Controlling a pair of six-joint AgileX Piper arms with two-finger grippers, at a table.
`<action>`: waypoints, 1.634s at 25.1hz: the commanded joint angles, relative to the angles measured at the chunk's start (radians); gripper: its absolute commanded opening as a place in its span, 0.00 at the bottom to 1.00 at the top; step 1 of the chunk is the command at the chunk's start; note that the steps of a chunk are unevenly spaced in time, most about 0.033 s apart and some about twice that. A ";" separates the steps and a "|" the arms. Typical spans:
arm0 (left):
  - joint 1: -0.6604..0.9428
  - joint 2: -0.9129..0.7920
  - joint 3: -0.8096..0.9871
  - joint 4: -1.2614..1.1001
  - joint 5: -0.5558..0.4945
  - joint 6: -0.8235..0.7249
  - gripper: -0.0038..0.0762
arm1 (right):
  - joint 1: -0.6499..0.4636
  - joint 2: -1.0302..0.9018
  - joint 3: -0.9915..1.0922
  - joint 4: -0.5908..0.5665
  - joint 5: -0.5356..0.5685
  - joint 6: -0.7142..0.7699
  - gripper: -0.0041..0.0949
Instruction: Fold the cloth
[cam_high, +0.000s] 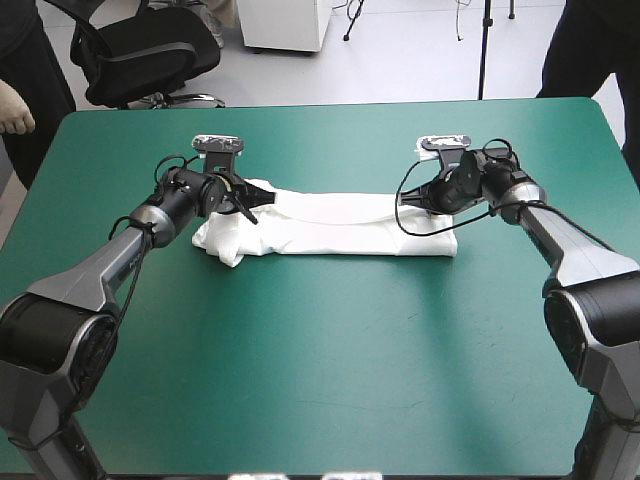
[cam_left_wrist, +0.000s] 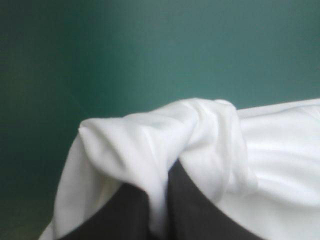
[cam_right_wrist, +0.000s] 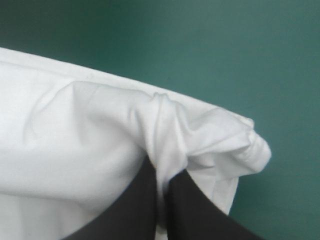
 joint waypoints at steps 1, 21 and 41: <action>0.000 -0.029 -0.034 0.008 -0.023 -0.003 0.03 | -0.008 -0.042 -0.036 0.029 -0.022 -0.066 0.07; -0.003 -0.429 -0.034 -0.013 0.385 0.100 0.52 | -0.051 -0.340 -0.127 -0.148 0.313 -0.021 0.65; -0.105 -0.023 -0.317 -0.525 0.280 0.500 0.03 | -0.280 -0.351 -0.127 0.129 0.333 -0.205 0.64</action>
